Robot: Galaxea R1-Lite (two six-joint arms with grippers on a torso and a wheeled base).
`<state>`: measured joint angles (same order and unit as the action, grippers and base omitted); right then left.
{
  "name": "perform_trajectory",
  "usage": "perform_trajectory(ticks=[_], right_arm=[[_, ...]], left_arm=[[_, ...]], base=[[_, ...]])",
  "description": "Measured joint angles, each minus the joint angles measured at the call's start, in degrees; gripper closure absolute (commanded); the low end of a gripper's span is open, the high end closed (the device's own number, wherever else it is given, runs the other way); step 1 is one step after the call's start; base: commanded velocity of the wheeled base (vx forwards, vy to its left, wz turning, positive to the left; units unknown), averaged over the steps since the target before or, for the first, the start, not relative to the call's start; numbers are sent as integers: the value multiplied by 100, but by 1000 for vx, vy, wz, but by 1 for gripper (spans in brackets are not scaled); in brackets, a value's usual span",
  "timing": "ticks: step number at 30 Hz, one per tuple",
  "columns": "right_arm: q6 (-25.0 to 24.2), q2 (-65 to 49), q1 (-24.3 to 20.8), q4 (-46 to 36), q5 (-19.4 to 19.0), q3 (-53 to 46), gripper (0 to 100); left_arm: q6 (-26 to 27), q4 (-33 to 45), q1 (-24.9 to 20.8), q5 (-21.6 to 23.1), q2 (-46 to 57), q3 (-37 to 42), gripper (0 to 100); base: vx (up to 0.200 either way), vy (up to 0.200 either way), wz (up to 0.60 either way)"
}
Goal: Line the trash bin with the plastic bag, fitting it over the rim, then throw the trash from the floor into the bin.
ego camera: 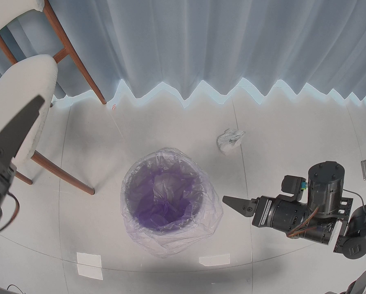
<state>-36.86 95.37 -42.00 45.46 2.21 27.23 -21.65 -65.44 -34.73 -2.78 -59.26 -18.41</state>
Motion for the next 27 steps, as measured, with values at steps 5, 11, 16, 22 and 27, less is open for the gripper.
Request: perform_trajectory(ticks=[5,11,16,22,27], right_arm=[[90,107,327,-545,178,468,0],[427,649,772,-734,301,1045,0],[613,1213,1028,-785,360,1476,0],[842,2039,1286,-853,436,2086,0],[1111,2771,1493,-898,482,2558,0]], left_arm=[[-383,1256,293,581,-57,-1412,0],[-1168,1998,1395,1342,-83,-2601,0],[-1571,2225,2732,2467,-83,-2886,0],[-1983,2376,4308,4294,-39,-2889,0],[-2194,2398,5041,5122,52,-2743,0]], base=[[0,0,0],[0,-200,0],[0,-200,0],[0,-200,0],[0,-200,0]])
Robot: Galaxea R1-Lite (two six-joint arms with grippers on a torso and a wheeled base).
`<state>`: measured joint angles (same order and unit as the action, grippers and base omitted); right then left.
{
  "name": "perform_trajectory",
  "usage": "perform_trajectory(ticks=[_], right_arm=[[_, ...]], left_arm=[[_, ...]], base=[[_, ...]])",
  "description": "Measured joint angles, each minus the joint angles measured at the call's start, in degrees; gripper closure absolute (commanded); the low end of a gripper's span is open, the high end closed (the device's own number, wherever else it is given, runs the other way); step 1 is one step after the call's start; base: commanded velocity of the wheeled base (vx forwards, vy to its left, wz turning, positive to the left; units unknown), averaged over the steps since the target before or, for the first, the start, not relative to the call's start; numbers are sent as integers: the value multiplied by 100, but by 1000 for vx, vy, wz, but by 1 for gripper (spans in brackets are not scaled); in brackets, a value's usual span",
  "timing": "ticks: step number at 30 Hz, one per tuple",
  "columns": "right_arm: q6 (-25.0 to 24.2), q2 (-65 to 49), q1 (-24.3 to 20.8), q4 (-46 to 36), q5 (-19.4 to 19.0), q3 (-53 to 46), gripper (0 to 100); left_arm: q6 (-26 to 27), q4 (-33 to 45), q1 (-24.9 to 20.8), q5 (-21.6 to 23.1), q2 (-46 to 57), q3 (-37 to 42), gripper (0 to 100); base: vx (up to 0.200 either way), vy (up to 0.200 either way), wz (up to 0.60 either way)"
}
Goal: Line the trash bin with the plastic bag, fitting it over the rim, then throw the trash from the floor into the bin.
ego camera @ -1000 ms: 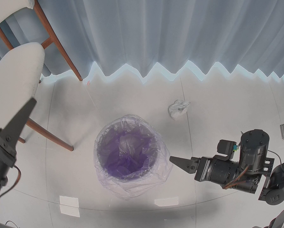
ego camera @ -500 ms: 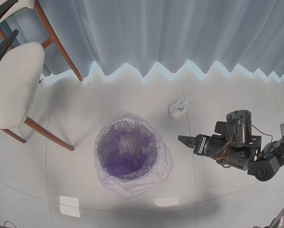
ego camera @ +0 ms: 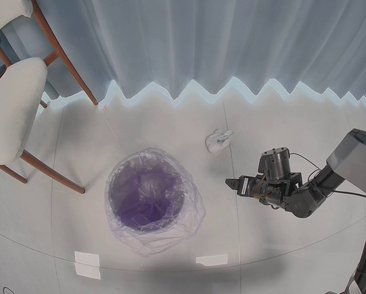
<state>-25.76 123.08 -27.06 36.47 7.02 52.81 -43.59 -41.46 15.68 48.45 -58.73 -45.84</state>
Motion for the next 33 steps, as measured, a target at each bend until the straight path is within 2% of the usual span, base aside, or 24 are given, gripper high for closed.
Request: perform_trajectory(ticks=[2,14,19,25,33], right_arm=[[168,223,89,-54,26,212,0],[694,1126,282,-579,285,1880,0],[803,1406,199,-636,219,2448,0],[775,1719,110,-636,160,2931,0],[386,1932,-52,-777,-126,3307,0]], left_arm=[[-59,9,46,55,46,63,0],[-118,20,-155,104,193,319,0],[-69,29,-124,101,304,574,0],[0,20,-129,137,406,750,0],[-2,49,-204,222,457,783,0]], base=[[0,-200,0],[0,0,0],[200,0,0],[200,0,0],[175,0,0]])
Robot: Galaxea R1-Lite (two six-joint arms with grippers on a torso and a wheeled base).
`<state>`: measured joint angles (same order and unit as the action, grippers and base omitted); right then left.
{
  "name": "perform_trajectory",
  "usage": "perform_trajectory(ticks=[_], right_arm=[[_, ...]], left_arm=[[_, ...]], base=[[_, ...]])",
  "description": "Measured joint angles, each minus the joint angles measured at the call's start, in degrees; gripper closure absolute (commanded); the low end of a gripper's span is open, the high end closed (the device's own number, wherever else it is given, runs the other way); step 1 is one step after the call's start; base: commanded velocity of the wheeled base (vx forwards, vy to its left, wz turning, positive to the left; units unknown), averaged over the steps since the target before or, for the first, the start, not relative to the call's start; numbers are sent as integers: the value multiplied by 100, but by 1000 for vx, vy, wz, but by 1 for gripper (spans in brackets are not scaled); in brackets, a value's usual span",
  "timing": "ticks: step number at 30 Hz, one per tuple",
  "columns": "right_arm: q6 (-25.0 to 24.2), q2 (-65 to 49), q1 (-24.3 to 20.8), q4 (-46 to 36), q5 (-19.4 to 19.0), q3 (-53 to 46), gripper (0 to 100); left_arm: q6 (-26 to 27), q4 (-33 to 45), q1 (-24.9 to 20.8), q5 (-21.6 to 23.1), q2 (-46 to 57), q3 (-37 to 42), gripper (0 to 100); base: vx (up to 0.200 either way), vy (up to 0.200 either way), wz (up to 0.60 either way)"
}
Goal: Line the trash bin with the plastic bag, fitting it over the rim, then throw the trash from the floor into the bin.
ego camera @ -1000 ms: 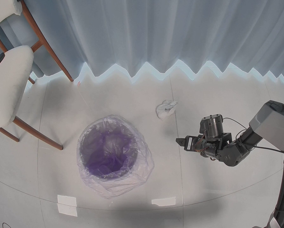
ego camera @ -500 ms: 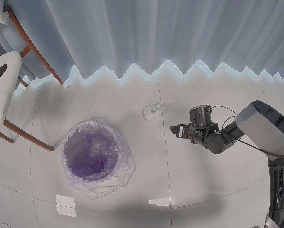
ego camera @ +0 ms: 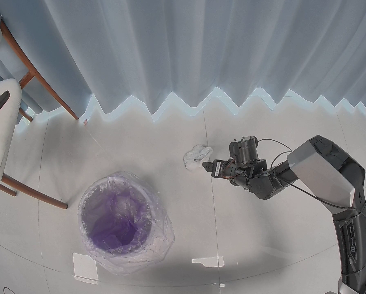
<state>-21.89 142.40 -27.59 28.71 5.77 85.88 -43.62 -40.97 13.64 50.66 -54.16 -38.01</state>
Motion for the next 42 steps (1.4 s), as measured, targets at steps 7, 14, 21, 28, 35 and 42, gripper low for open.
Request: perform_trajectory(ticks=[7,14,21,28,35,42], right_arm=[[-769,280,-16,-564,-95,828,0],[-1169,823,-17,-1818,-216,2148,0],[-1374,1791,5,-3034,-255,2798,100],[-1792,2348,-27,-3311,-65,2867,100],[-2121,1590,-59,-3784,-243,2872,100],[-1779,-52,-236,-4579,-647,2341,100]], left_arm=[[-77,-11,-130,38,9,-63,0],[-116,-18,-196,43,6,-123,0],[-124,-22,-249,43,11,-135,0],[-122,-24,-276,46,2,-112,0],[-122,-16,-295,49,4,-101,0],[-113,4,-317,44,23,-71,0]], base=[[0,0,0],[0,0,0],[0,0,0],[0,0,0],[0,0,0],[0,29,0]])
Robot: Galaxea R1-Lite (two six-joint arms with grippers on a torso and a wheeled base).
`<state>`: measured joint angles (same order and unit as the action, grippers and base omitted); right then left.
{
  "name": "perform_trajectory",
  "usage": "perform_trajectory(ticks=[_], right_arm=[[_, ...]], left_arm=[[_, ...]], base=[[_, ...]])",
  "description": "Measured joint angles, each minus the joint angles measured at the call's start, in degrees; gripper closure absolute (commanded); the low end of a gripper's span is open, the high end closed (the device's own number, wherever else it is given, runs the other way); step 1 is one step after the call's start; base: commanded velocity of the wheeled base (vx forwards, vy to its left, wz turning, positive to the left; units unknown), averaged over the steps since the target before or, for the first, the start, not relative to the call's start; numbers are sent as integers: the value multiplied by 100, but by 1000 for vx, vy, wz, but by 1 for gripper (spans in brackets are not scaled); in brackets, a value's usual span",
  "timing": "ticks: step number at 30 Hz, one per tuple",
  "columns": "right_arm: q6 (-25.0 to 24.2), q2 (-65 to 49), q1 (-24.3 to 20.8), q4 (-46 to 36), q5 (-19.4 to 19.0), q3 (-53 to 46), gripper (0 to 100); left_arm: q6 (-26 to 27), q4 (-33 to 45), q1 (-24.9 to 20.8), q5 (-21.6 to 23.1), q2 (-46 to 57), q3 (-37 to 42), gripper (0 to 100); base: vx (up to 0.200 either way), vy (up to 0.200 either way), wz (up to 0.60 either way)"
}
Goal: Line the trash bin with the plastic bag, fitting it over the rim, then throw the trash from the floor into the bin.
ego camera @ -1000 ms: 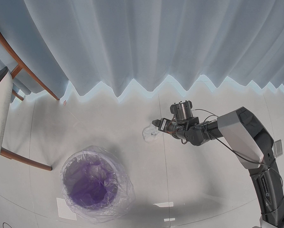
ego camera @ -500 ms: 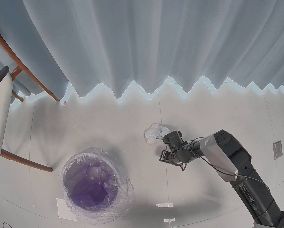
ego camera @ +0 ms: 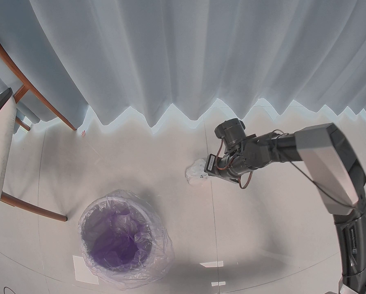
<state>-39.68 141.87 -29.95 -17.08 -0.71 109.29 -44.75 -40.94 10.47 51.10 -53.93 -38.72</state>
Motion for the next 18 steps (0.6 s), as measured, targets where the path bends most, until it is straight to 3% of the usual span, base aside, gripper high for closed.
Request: perform_trajectory(ticks=[2,7,11,15,16,18], right_arm=[[227,-485,-61,-106,0,-450,100],[656,-1313,-183,302,108,-1712,100],[969,-1731,-245,1254,238,-2892,100],[1270,-1888,-312,2673,357,-3991,100],[1330,-1894,-308,3018,393,-4214,0],[1458,-1864,-301,3766,461,-4669,0]], left_arm=[[4,2,2,0,18,18,0],[17,24,79,-4,57,55,0],[28,24,179,0,93,74,0],[37,24,283,0,123,83,0],[37,24,304,0,129,85,0],[39,24,344,0,140,85,0]], base=[[0,200,0],[200,200,0],[200,200,0],[0,0,0],[0,0,0],[0,0,0]])
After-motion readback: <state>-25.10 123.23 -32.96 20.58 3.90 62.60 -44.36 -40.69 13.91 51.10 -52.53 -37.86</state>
